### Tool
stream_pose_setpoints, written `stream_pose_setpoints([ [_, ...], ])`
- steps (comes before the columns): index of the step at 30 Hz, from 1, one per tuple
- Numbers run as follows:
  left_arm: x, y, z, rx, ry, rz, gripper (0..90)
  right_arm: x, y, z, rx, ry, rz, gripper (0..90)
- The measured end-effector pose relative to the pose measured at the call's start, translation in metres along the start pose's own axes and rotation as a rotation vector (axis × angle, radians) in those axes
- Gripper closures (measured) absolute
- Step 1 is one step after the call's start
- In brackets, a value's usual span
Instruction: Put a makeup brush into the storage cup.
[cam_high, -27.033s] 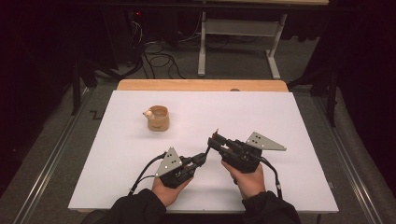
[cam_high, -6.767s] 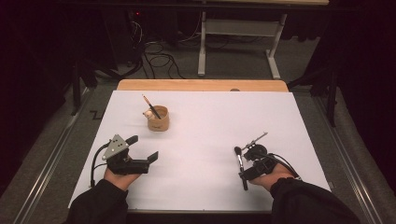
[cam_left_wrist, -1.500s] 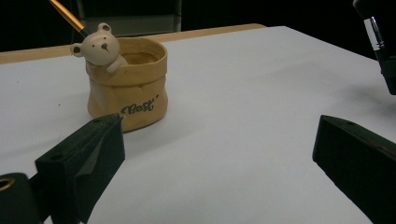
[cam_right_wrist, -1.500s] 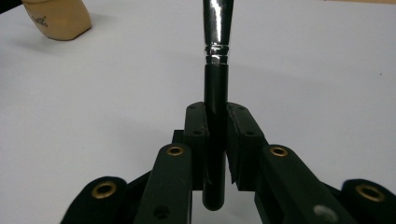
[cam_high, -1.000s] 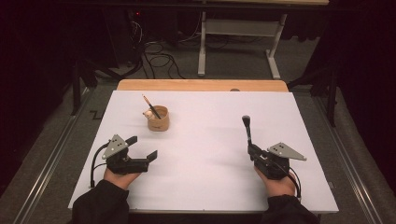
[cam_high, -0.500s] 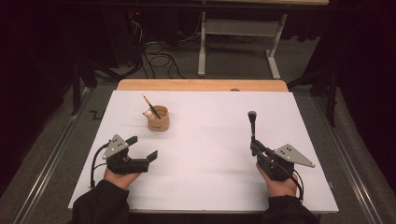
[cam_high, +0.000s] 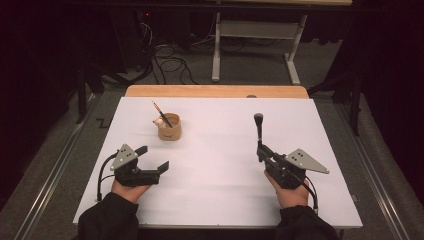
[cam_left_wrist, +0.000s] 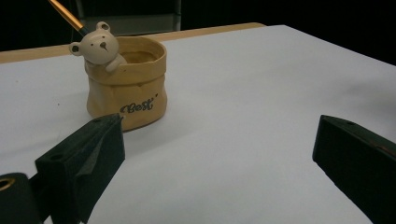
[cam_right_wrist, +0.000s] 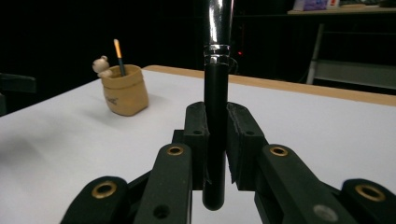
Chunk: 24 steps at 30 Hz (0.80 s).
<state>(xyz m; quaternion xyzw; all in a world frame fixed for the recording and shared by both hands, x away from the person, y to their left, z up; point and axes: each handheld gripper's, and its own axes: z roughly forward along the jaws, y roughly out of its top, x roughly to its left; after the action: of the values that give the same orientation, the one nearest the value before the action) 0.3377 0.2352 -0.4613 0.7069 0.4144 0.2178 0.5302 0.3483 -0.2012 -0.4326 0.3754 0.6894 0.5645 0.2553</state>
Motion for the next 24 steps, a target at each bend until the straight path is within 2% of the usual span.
stream_pose_setpoints([
  [5, 0.000, 0.000, -0.001, -0.008, -0.001, 0.002, 3.0, 0.009, 0.005, 0.013, -0.009, 0.030, -0.027, 80.5],
  [13, 0.000, 0.000, 0.000, -0.004, 0.001, 0.003, 3.1, 0.021, 0.010, 0.026, -0.022, 0.069, -0.045, 80.6],
  [24, -0.001, 0.000, 0.002, -0.002, -0.009, 0.003, 3.1, 0.043, 0.005, 0.035, -0.023, 0.128, -0.071, 80.5],
])
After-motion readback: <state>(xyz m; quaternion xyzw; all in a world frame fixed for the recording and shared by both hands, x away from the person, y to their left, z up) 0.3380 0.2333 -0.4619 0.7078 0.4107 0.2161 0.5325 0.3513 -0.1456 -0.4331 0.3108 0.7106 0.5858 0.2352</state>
